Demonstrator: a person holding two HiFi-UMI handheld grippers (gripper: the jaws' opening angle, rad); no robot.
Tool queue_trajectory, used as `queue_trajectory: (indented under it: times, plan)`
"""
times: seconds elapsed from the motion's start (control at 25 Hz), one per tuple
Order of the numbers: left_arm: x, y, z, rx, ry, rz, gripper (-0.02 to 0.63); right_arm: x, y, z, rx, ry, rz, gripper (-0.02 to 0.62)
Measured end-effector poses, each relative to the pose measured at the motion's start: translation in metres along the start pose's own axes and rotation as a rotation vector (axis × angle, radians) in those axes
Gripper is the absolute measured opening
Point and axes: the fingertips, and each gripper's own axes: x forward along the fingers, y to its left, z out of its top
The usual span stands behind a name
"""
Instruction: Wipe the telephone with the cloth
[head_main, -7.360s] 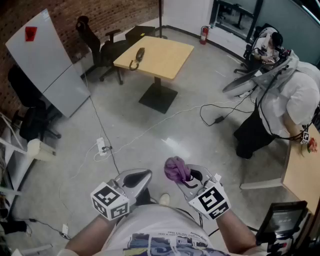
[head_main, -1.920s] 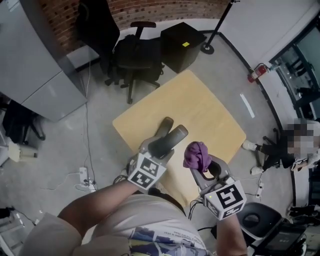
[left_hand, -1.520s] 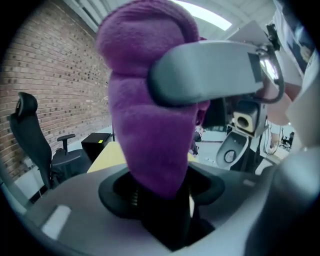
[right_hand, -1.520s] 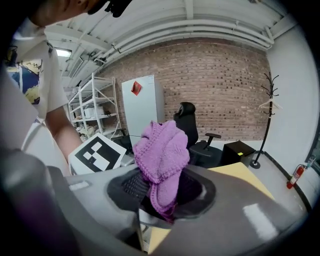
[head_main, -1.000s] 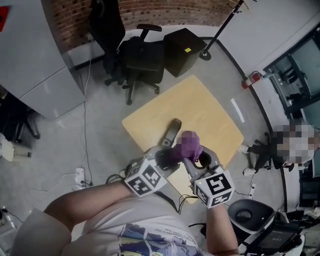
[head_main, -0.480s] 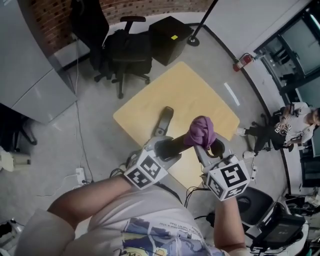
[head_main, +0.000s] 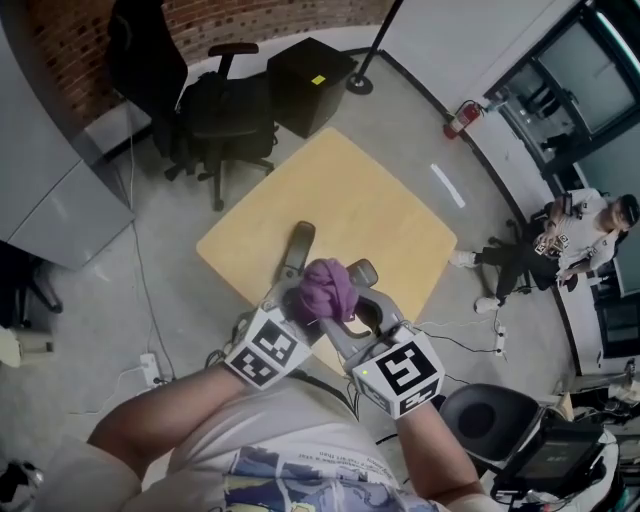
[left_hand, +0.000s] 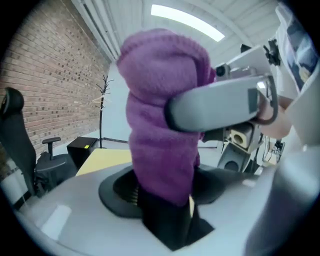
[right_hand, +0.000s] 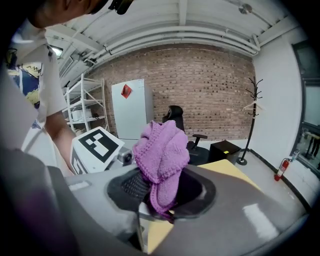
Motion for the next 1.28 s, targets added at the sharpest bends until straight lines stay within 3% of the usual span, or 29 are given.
queue_trajectory:
  times: [0.44, 0.76, 0.84, 1.08, 1.28]
  plan:
    - [0.003, 0.006, -0.009, -0.067, -0.006, 0.050, 0.255, -0.037, -0.097, -0.025, 0.034, -0.014, -0.172, 0.123]
    - [0.003, 0.012, -0.004, -0.185, -0.037, 0.069, 0.255, -0.056, -0.142, -0.024, 0.064, -0.051, -0.241, 0.123]
    - [0.001, 0.014, -0.002, -0.255, -0.061, 0.066, 0.255, -0.058, -0.148, -0.027, 0.071, -0.047, -0.248, 0.123]
    - [-0.008, 0.031, 0.013, -0.621, -0.179, 0.003, 0.255, -0.036, -0.140, -0.042, 0.081, 0.003, -0.176, 0.123]
    - [-0.015, 0.031, 0.025, -0.782, -0.257, -0.055, 0.255, -0.010, -0.109, -0.048, 0.054, 0.027, -0.074, 0.123]
